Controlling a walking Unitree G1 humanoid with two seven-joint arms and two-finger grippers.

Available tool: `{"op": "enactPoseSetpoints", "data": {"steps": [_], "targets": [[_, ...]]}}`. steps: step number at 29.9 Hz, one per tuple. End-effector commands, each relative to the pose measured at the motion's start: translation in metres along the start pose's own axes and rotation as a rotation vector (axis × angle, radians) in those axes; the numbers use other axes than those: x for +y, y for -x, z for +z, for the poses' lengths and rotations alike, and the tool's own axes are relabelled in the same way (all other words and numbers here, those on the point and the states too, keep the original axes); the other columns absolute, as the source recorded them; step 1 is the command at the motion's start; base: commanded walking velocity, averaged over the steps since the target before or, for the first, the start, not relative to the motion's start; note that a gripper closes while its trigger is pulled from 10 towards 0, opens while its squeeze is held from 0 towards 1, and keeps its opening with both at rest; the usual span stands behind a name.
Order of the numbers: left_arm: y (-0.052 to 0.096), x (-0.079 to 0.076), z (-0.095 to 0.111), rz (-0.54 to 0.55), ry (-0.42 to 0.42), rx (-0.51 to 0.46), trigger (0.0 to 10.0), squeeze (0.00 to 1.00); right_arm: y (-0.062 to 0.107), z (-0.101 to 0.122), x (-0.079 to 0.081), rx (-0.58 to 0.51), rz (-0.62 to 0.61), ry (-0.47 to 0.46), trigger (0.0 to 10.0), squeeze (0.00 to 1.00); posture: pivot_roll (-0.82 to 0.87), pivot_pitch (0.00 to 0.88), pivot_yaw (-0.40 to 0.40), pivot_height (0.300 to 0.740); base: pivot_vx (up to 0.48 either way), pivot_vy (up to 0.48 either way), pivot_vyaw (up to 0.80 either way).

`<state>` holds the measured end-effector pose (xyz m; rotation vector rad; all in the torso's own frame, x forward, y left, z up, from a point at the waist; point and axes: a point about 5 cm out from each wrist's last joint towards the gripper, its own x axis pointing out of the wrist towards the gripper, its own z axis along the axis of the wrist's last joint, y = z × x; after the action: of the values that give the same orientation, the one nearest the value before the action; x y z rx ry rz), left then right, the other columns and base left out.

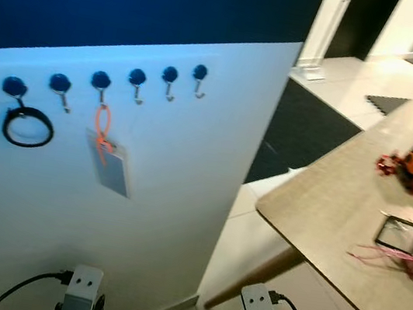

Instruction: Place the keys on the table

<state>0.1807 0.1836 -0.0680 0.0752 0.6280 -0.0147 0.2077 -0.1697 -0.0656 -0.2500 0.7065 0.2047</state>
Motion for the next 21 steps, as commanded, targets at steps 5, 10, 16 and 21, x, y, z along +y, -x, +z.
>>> {"op": "enactPoseSetpoints", "data": {"steps": [5, 10, 16, 21], "targets": [[0.0008, 0.0019, -0.0019, 0.009, 0.015, 0.012, 10.0, 0.00, 0.0001, -0.0011, 0.0005, 0.009, -0.002, -0.006, 10.0, 0.00, 0.05, 0.062, -0.037, 0.740, 0.000, 0.000, 0.80], [0.0007, 0.0020, -0.0012, 0.004, 0.021, 0.007, 10.0, 0.00, -0.0003, -0.0002, 0.0011, 0.006, -0.001, -0.007, 10.0, 0.00, 0.05, 0.066, -0.037, 0.740, 0.000, 0.000, 0.80], [0.0004, 0.0018, -0.0005, -0.011, 0.029, 0.007, 10.0, 0.00, -0.0004, 0.0000, 0.0024, 0.005, 0.004, -0.008, 10.0, 0.00, 0.05, 0.071, -0.035, 0.740, 0.000, 0.000, 0.80], [0.0004, 0.0016, -0.0003, -0.013, 0.030, 0.007, 10.0, 0.00, 0.0000, -0.0010, 0.0026, 0.007, 0.004, -0.008, 10.0, 0.00, 0.05, 0.077, -0.033, 0.740, 0.000, 0.000, 0.80]]}}
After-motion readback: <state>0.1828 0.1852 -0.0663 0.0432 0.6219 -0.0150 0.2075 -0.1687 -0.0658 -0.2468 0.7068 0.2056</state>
